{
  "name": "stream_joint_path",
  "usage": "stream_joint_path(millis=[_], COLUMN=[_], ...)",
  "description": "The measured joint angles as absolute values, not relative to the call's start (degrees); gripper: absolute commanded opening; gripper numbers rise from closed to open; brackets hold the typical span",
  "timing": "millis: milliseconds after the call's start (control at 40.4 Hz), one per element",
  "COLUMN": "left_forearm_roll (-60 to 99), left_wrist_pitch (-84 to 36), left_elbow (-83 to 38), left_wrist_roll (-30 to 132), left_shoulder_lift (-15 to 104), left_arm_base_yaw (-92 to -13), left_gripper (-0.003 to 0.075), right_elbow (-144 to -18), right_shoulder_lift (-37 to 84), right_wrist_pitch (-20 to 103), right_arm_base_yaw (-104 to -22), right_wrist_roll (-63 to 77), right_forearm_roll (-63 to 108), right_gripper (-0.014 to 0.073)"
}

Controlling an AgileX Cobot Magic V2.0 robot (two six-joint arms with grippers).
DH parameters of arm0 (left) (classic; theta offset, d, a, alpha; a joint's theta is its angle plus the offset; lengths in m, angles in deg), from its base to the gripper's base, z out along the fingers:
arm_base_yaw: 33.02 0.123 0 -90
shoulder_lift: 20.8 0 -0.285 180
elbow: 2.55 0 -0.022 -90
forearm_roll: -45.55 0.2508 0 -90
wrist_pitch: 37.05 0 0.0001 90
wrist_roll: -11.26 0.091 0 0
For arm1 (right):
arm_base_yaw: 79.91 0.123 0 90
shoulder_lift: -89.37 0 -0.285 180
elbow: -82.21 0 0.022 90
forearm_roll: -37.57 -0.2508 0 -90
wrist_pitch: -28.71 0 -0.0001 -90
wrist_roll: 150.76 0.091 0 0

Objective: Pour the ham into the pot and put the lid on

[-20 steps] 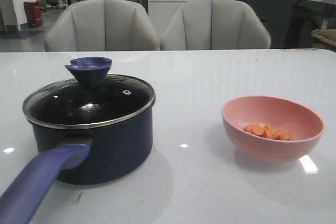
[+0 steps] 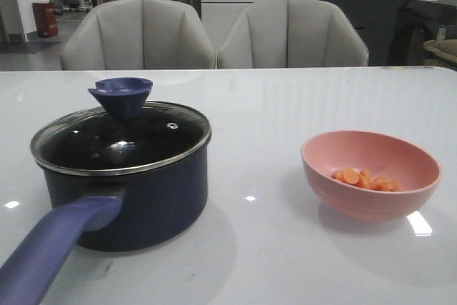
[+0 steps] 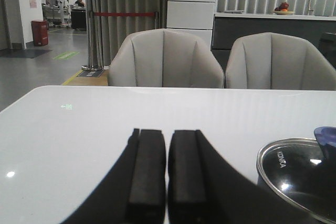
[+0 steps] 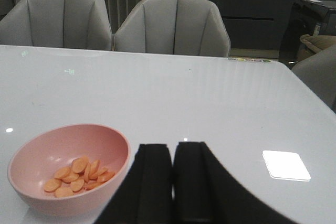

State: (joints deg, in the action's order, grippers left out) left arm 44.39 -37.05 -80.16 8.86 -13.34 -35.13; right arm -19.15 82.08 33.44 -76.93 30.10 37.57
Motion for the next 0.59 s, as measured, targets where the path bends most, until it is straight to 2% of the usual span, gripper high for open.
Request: stream_joint_path(millis=[297, 594], left_forearm_roll=[44.4, 44.4], left_wrist_pitch=[-37.0, -51.1], left_elbow=[-80.2, -80.0], left_wrist_roll=[8.9, 8.9], left_shoulder_lift=[-13.3, -13.3], left_arm_base_yaw=[-35.1, -35.1], left_gripper=[0.0124, 0.0124], right_elbow=[-19.1, -19.1], right_shoulder_lift=[82.1, 82.1], right_wrist_pitch=[33.4, 33.4], right_arm_base_yaw=[-76.9, -76.9], right_wrist_roll=[30.1, 30.1], right_forearm_roll=[37.6, 37.6], right_gripper=[0.0162, 0.0162])
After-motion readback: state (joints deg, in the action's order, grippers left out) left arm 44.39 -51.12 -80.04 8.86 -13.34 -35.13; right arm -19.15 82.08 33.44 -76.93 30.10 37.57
